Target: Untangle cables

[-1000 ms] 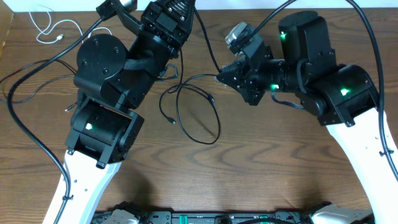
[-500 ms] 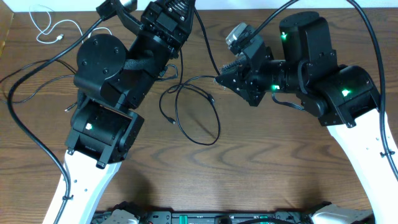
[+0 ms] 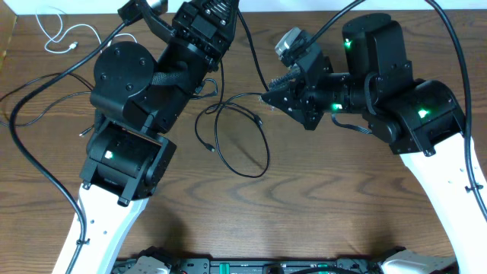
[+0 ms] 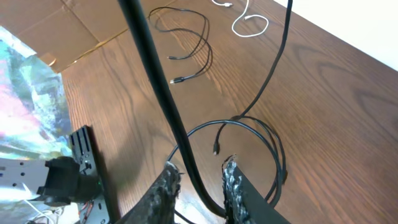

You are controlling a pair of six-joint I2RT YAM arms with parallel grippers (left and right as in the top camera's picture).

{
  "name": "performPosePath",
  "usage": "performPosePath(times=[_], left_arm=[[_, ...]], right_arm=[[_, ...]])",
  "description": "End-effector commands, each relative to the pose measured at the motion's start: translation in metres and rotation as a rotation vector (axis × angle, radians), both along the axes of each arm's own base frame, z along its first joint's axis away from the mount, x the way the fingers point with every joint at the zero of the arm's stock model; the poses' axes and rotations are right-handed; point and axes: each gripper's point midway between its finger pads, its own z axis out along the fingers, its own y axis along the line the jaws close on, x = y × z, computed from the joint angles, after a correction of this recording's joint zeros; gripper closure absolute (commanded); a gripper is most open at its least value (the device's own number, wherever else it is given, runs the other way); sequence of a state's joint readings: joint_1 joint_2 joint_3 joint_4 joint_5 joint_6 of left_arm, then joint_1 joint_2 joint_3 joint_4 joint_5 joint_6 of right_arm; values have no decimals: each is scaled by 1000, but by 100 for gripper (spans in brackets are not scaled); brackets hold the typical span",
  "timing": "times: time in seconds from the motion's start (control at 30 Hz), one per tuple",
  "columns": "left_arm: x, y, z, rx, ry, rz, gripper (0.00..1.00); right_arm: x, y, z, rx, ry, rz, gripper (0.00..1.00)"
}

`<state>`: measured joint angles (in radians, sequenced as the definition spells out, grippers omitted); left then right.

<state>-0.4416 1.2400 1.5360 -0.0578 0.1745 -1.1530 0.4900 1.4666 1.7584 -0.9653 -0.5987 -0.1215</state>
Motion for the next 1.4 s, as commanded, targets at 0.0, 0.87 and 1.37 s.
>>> performPosePath(times=[0.0, 0.87, 1.37], left_arm=[[-6, 0, 11, -16, -23, -11, 92], [-6, -1, 5, 37, -30, -11, 92], [14, 58, -110, 418, 326, 326, 84]], right_arm=[[-11, 7, 9, 21, -20, 42, 79], [-12, 9, 8, 37, 28, 20, 99], [-32, 10, 22, 182, 233, 77, 99]])
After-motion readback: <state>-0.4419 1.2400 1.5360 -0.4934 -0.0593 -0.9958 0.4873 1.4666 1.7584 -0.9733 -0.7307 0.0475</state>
